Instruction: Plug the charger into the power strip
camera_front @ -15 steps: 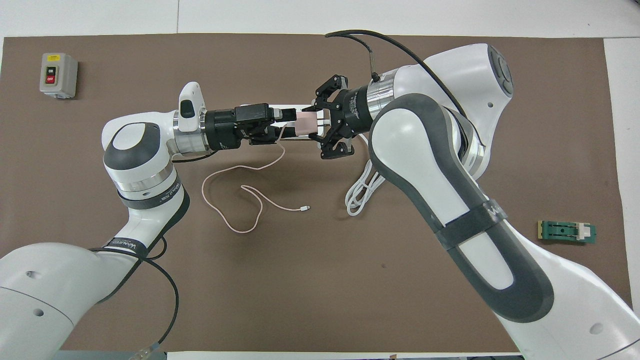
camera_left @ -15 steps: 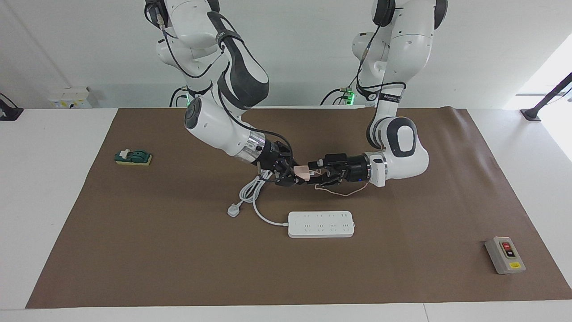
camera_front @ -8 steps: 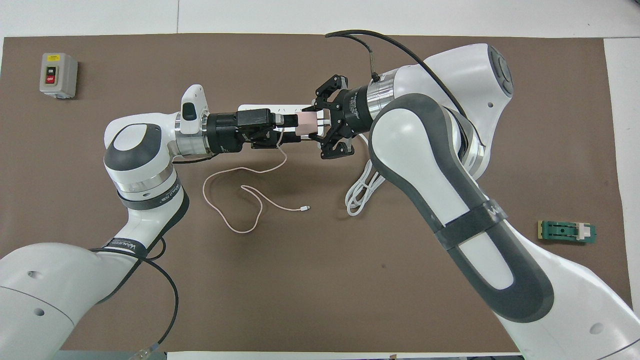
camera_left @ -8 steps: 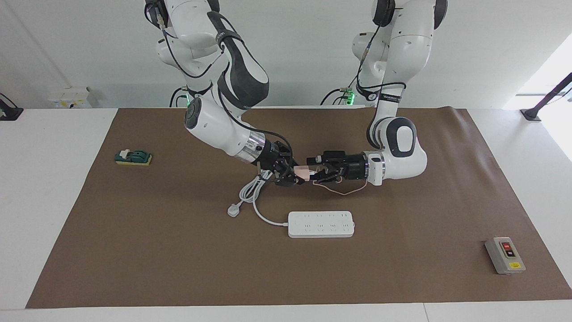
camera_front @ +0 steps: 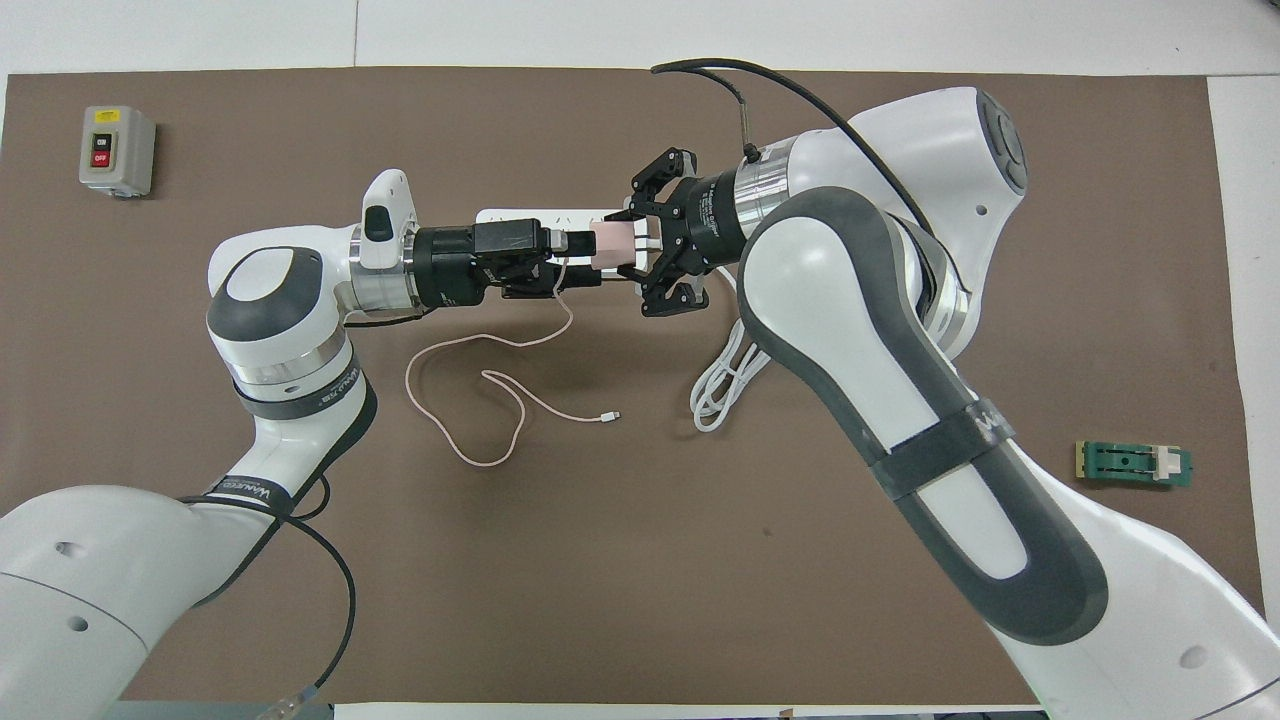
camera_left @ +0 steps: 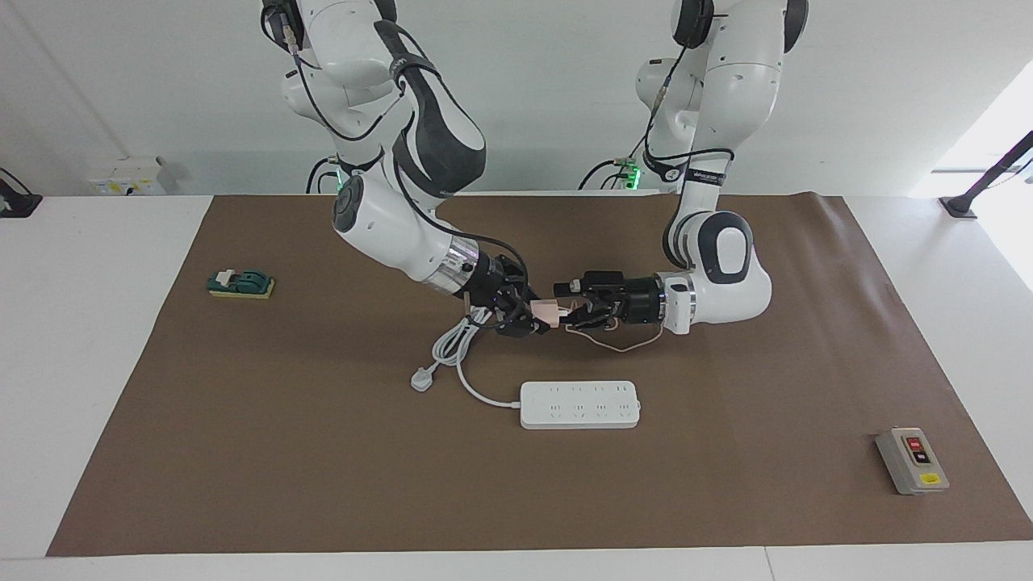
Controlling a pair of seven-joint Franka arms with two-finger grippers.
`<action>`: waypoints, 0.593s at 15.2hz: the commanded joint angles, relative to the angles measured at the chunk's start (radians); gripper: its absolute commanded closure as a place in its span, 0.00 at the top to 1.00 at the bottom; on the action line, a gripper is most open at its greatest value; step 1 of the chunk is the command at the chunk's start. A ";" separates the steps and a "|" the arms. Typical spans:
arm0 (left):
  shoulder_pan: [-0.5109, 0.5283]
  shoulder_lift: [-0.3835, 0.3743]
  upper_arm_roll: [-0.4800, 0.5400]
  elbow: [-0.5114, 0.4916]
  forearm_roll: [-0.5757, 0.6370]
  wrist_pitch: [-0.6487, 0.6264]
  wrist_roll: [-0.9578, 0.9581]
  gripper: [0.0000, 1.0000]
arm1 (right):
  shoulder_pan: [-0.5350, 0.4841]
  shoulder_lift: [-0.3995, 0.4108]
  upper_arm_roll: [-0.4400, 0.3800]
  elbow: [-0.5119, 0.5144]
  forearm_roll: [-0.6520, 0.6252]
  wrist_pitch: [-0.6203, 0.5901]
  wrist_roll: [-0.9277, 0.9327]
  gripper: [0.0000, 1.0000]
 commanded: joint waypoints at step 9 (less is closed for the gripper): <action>-0.004 0.000 0.008 0.015 0.010 0.000 -0.012 1.00 | 0.004 0.015 0.000 0.026 -0.021 0.013 0.032 0.00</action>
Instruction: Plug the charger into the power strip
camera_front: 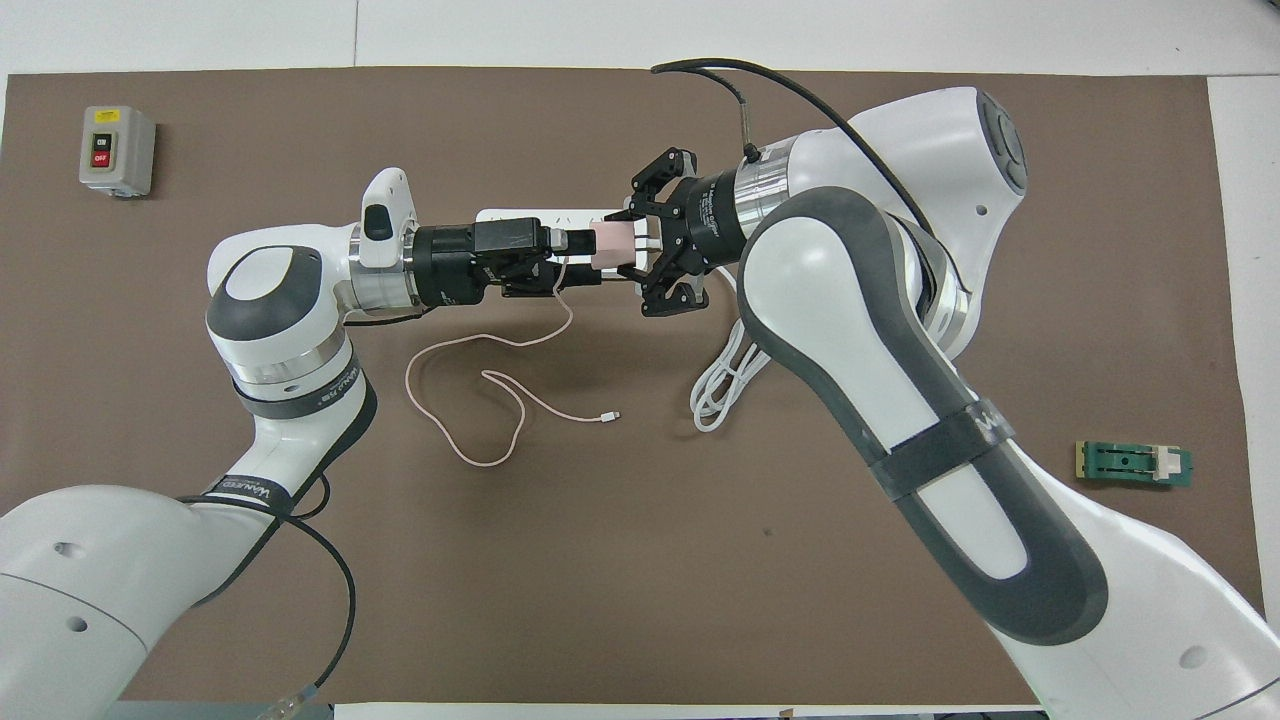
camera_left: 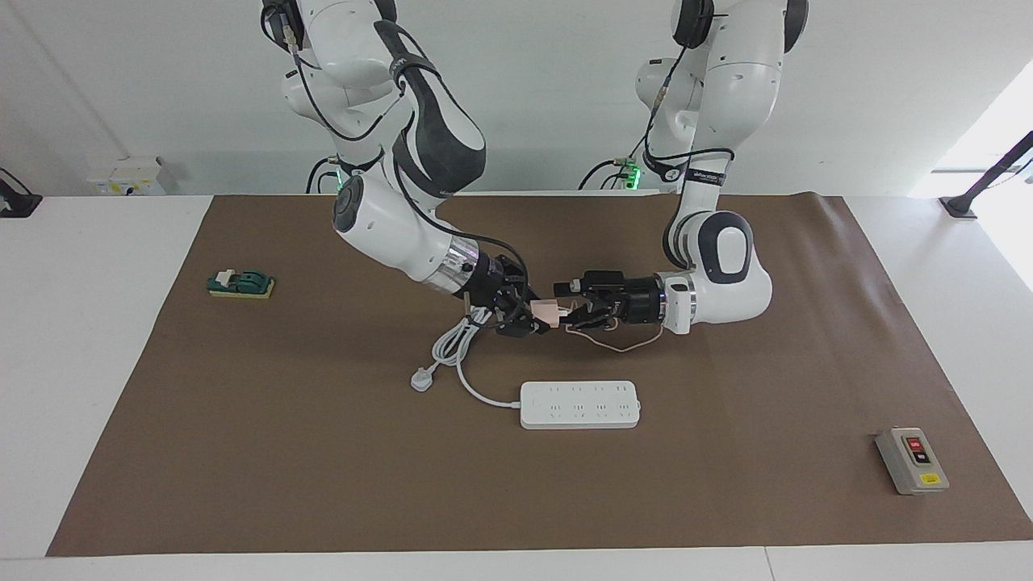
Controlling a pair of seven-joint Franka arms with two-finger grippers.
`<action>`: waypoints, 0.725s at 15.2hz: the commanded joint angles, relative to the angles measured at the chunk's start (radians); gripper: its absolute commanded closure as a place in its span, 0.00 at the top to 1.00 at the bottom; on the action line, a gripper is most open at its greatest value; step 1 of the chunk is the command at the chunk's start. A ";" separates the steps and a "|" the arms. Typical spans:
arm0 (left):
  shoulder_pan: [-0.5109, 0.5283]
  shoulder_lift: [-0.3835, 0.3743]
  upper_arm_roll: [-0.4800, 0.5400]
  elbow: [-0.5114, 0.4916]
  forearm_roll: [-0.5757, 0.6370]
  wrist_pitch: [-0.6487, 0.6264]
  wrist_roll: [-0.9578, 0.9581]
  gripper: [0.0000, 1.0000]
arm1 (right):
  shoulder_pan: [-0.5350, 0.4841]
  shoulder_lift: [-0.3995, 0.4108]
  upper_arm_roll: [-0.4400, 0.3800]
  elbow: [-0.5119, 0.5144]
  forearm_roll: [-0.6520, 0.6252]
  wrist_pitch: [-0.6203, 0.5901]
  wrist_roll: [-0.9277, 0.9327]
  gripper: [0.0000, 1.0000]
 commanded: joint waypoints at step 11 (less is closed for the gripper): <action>-0.006 0.005 0.007 0.032 0.010 0.015 -0.015 0.79 | 0.002 0.015 0.000 0.026 -0.021 0.013 0.032 0.00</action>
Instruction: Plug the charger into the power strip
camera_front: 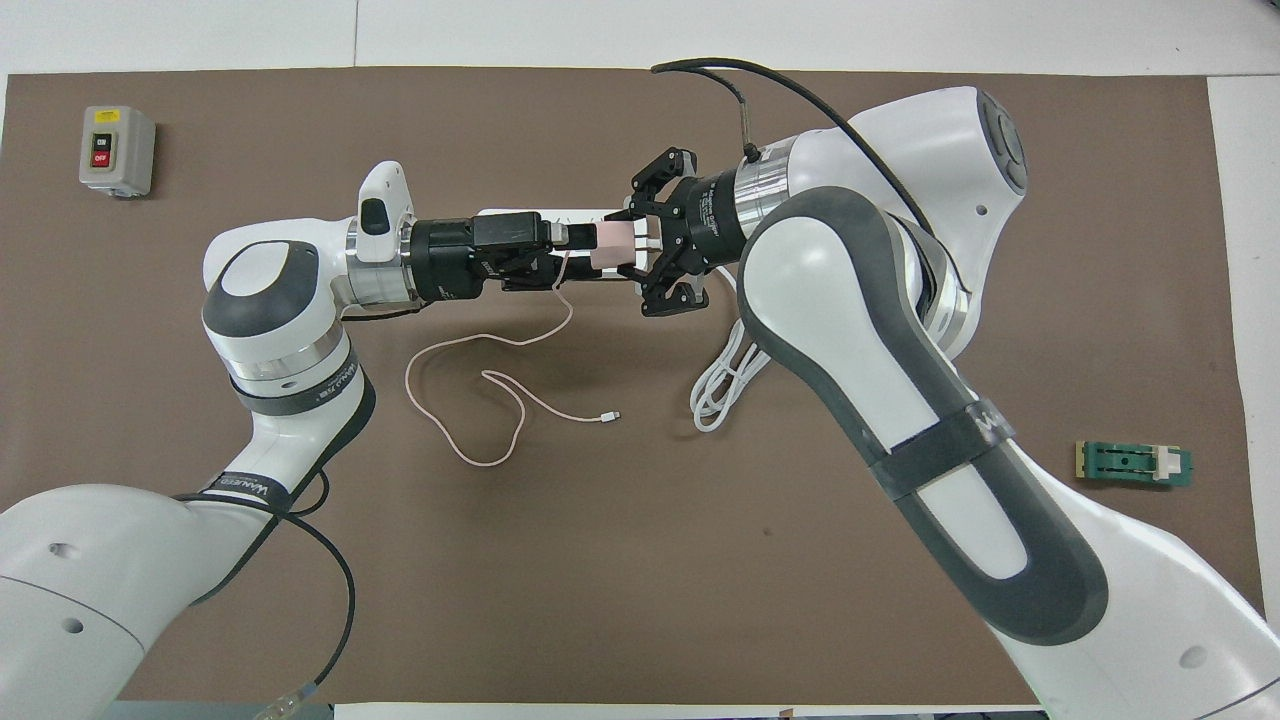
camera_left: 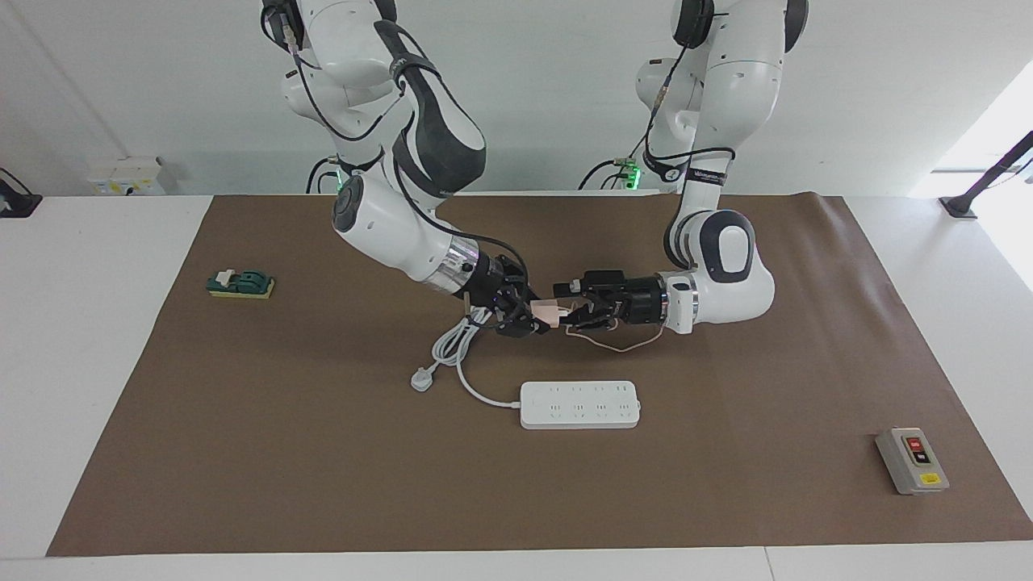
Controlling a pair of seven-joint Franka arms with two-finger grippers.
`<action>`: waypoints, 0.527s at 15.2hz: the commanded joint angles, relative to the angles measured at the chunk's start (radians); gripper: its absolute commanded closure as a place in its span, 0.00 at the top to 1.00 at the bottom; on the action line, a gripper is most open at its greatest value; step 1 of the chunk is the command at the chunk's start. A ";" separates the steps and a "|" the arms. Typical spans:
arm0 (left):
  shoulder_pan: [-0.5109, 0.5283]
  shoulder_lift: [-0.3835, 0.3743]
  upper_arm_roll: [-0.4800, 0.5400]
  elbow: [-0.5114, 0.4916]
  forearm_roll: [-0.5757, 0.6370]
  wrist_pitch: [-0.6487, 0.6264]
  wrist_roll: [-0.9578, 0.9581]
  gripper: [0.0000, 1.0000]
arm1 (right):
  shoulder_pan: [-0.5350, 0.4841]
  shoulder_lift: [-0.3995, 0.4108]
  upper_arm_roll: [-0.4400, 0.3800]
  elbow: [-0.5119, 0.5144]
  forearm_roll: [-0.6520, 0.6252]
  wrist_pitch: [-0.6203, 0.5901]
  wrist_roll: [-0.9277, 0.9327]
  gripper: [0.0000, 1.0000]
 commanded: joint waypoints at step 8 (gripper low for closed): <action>-0.013 0.006 0.007 0.020 0.012 0.016 -0.014 0.00 | 0.004 0.015 0.000 0.026 -0.019 0.013 0.034 0.00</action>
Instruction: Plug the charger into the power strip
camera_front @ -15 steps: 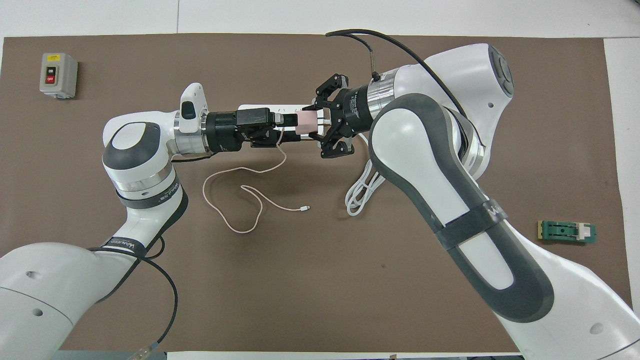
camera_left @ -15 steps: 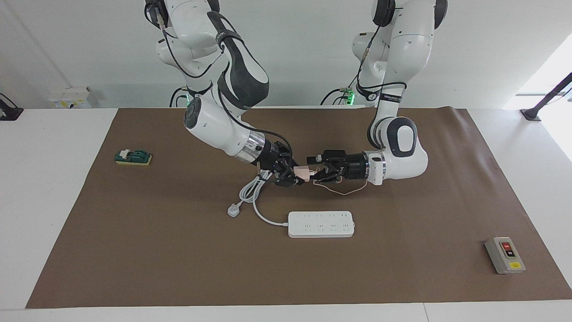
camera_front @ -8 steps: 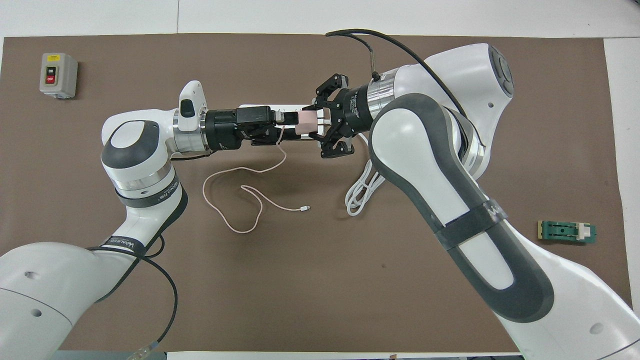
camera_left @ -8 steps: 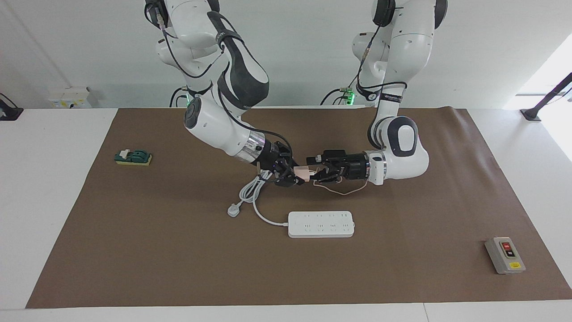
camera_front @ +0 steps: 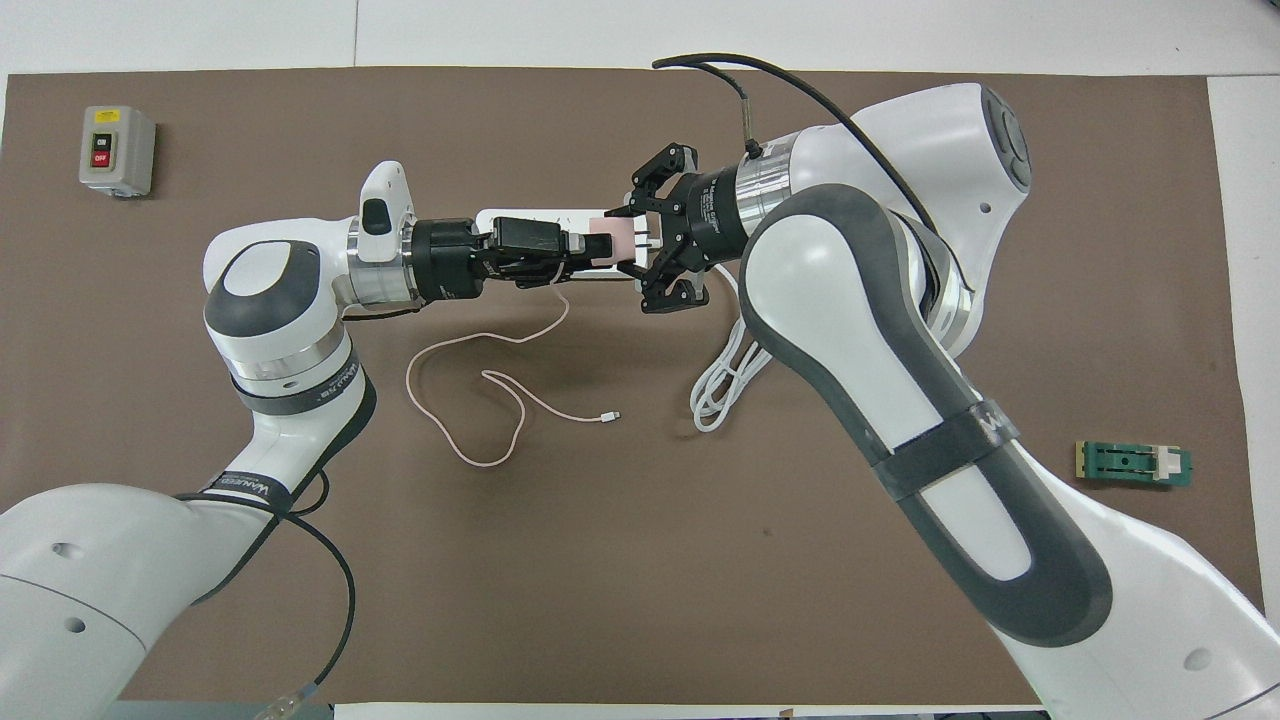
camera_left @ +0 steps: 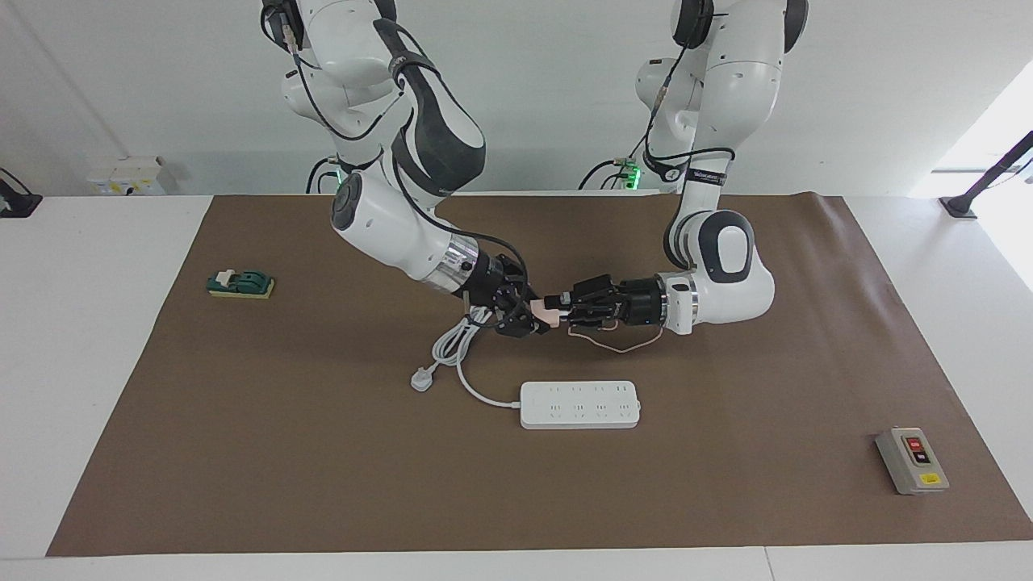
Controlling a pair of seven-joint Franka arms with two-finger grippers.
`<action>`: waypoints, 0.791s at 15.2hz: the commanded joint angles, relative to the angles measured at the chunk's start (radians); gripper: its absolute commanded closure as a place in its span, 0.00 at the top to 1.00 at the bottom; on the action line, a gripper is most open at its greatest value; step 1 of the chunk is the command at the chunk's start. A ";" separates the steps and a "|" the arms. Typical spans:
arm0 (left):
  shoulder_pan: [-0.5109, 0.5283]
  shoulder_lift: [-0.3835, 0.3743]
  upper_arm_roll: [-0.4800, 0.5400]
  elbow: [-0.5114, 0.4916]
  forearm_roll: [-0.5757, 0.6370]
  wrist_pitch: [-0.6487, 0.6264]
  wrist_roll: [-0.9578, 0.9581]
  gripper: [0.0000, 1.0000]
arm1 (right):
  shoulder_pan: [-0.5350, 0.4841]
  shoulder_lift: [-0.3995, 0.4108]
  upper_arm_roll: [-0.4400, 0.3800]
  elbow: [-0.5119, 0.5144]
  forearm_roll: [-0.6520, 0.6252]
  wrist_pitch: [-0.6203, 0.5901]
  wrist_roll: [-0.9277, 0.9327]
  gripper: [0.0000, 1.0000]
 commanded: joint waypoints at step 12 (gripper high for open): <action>0.085 -0.031 0.024 0.107 0.263 0.096 -0.249 0.00 | 0.004 0.015 0.001 0.021 -0.042 0.013 0.059 1.00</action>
